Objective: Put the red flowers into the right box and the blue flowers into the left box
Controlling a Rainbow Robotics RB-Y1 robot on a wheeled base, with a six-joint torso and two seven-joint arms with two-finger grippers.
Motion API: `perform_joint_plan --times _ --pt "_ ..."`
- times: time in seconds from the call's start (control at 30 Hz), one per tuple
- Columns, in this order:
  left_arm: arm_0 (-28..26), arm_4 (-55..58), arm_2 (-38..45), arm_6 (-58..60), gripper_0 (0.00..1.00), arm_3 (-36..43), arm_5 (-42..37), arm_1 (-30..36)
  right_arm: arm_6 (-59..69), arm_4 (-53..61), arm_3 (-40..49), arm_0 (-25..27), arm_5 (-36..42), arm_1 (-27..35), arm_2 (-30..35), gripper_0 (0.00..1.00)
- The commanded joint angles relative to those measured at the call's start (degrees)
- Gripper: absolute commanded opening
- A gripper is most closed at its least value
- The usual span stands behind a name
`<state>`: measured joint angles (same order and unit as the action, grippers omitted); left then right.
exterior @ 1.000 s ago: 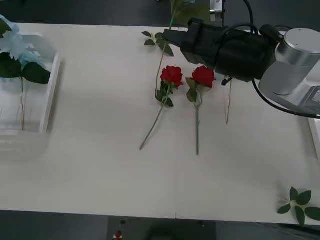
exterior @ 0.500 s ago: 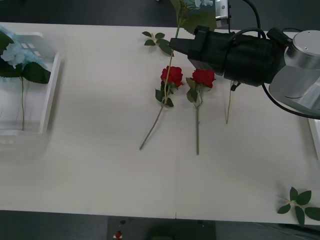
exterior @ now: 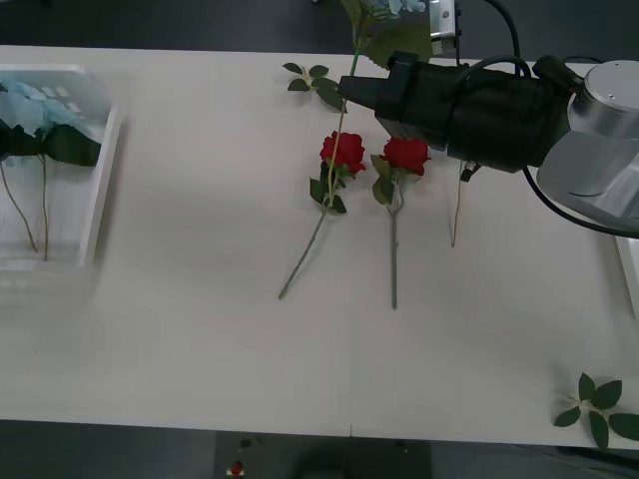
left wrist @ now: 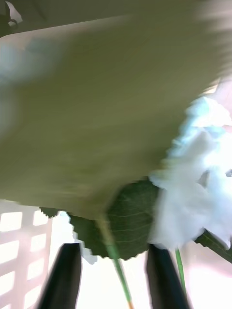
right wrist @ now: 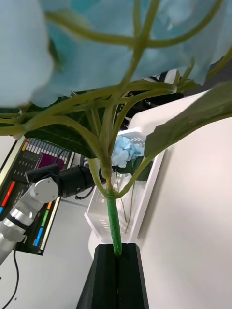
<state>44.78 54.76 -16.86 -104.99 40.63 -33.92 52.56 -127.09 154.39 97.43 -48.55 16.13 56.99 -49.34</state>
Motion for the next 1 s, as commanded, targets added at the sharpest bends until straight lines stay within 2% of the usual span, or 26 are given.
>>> perform_joint_plan --times 0.03,0.17,0.37,0.7,0.83,1.0 --pt "0.49 -0.71 1.04 0.23 1.00 0.41 0.35 1.14 1.67 -0.32 1.36 -1.11 0.39 0.76 1.01 0.00" --pt "1.45 -1.06 0.95 -0.56 1.00 1.64 -5.28 2.46 1.67 -0.32 1.36 -1.11 0.39 0.76 1.01 0.00" --pt "2.51 0.17 2.01 -1.35 1.00 7.44 -18.64 6.94 1.67 -0.32 1.36 -1.11 0.39 0.76 1.01 0.00" --pt "2.51 2.99 15.80 -3.55 1.00 17.11 -39.20 8.88 1.67 -0.32 1.36 -1.11 0.39 0.76 1.01 0.00" --pt "2.51 10.46 20.29 -3.55 1.00 18.78 -44.74 8.88 1.67 -0.32 1.36 -1.11 0.39 0.76 1.01 0.00" --pt "2.51 22.23 20.99 -4.08 1.00 19.13 -46.15 8.79 1.67 -0.32 1.36 -1.11 0.39 0.76 1.01 0.00"
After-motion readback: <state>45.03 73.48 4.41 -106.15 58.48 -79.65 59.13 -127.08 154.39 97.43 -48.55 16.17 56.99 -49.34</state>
